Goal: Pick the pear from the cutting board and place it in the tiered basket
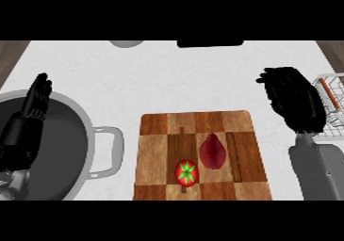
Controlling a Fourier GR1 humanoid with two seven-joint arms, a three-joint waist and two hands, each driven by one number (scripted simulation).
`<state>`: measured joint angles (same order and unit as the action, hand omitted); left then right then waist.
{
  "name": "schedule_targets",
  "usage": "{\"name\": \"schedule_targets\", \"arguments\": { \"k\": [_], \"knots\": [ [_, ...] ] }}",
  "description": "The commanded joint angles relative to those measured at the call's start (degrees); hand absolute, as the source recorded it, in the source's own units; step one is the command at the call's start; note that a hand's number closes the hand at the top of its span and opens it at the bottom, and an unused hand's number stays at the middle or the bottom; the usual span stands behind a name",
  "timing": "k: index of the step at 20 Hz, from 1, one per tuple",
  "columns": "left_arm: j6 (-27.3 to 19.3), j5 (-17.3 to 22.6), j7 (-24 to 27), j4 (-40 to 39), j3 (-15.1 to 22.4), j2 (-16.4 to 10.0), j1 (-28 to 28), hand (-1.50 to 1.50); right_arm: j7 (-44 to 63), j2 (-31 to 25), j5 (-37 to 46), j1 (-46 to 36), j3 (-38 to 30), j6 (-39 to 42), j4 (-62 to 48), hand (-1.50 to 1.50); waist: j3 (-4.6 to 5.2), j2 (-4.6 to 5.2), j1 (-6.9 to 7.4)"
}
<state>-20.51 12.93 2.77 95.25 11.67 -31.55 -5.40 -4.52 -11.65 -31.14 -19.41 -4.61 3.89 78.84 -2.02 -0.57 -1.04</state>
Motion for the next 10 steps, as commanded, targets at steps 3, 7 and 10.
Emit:
{"name": "schedule_targets", "arguments": {
  "k": [3, 7, 10],
  "knots": [
    [-3.12, -0.17, -2.07, -2.5, 4.87, 7.38, -0.98, 0.0, 3.28, 2.89, -16.34, 3.35, -0.01, 19.43, -3.1, -1.5, 1.75, 1.43, -0.69],
    [-4.82, -1.15, -0.72, -2.53, 5.85, 8.19, 0.92, 0.0, 2.99, -6.33, -17.43, 5.93, -2.47, 30.3, -0.74, -1.5, 1.98, 0.94, -1.2],
    [-5.06, -1.38, -4.3, 0.13, 6.54, 6.73, 0.29, 0.0, 4.05, -13.99, -13.37, 7.03, -3.1, 33.73, 2.67, -1.5, 2.05, 0.55, -2.04]
  ]
}}
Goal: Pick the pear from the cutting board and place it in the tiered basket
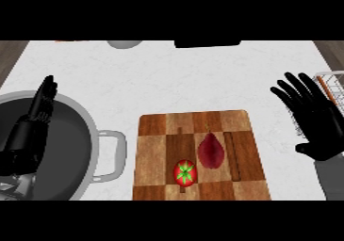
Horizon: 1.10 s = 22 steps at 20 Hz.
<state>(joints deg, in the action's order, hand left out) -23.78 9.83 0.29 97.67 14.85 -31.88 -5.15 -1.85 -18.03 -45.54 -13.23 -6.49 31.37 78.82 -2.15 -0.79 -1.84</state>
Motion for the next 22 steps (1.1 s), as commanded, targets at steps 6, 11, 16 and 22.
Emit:
{"name": "schedule_targets", "arguments": {
  "k": [6, 11, 16, 22],
  "knots": [
    [-2.58, 1.9, -2.47, -0.08, 2.55, 4.73, 2.08, 0.0, 1.6, -21.98, 20.66, -2.41, 0.07, 9.18, 12.64, -1.5, 2.5, 0.38, -1.59],
    [-2.47, 2.38, -3.62, 0.31, 3.65, 5.2, 0.37, 0.0, 4.62, -26.27, 33.23, -5.54, 4.08, 7.37, 23.36, -1.5, 2.43, 0.71, -1.23],
    [-4.51, 0.72, -2.19, -1.59, 5.3, 7.4, 0.2, 0.0, 13.74, -27.99, 37.32, -6.24, 8.45, 5.41, 32.0, -1.5, 2.43, 0.69, -0.9],
    [-4.54, 0.68, -5.41, 0.29, 6.38, 7.06, -1.29, 0.0, 26.39, -26.09, 36.09, -9.19, 14.14, 3.68, 38.01, -1.5, 2.36, 0.63, 0.54]
  ]
}}
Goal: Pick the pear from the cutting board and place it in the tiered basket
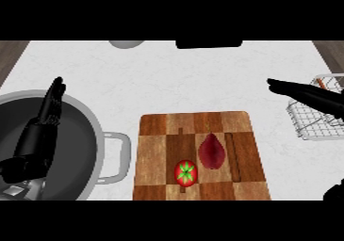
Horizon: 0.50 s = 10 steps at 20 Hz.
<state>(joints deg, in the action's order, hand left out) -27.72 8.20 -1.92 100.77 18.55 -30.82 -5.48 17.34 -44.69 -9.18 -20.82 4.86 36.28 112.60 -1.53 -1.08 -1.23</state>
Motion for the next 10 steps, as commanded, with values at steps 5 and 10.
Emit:
{"name": "schedule_targets", "arguments": {
  "k": [5, 10],
  "knots": [
    [-0.2, 2.53, -0.55, -7.01, 2.68, 7.42, -1.94, 0.0, 11.36, 3.66, 4.82, -0.86, 8.67, -3.24, 7.63, -1.5, 1.69, 1.33, -0.17],
    [-0.98, 1.3, 1.84, -4.94, 4.88, 7.88, 1.05, 0.0, 19.95, 3.06, 2.16, -3.75, 11.53, -1.23, 7.34, -1.5, 1.8, 1.2, 1.01]
  ]
}}
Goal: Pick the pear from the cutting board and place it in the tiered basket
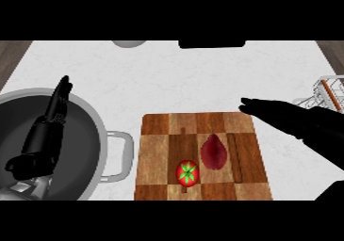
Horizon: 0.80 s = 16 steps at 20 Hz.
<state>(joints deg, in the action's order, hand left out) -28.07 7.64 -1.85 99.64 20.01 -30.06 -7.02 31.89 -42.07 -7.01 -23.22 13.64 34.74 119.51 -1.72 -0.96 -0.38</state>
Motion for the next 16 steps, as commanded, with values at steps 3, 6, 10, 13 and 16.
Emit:
{"name": "schedule_targets", "arguments": {
  "k": [3, 6, 10, 13, 16],
  "knots": [
    [-0.88, 2.41, -2.59, -5.3, 2.69, 7.48, -2.77, 0.0, 7.06, 0.61, 1.5, -0.95, 5.59, 1.59, 0.85, -1.5, 1.87, 1.27, -0.86],
    [-0.26, 3.36, -2.61, -4.5, 1.55, 6.15, -1.6, 0.0, 8.76, 1.86, 3.18, 0.59, 6.9, 0.78, 0.92, -1.5, 1.8, 1.17, -0.45],
    [-0.29, 2.79, -2.02, -5.33, 1.77, 6.32, -2.37, 0.0, 11.65, 2.01, 4.57, -0.98, 7.08, 0.86, 2.54, -1.5, 1.8, 1.07, -0.59],
    [-2.86, 0.99, -2.06, -4.42, 4.25, 8.49, -1.13, 0.0, 10.27, 0.8, 6.71, -0.57, 6.82, 2.05, 1.89, -1.5, 1.74, 1.1, -0.55],
    [-2.1, 1.92, -1.45, -5.89, 3.21, 8.23, -1.8, 0.0, 10.05, 0.57, 8.33, -0.98, 7.89, 3.3, 1.43, -1.5, 1.78, 1.25, -0.63]
  ]
}}
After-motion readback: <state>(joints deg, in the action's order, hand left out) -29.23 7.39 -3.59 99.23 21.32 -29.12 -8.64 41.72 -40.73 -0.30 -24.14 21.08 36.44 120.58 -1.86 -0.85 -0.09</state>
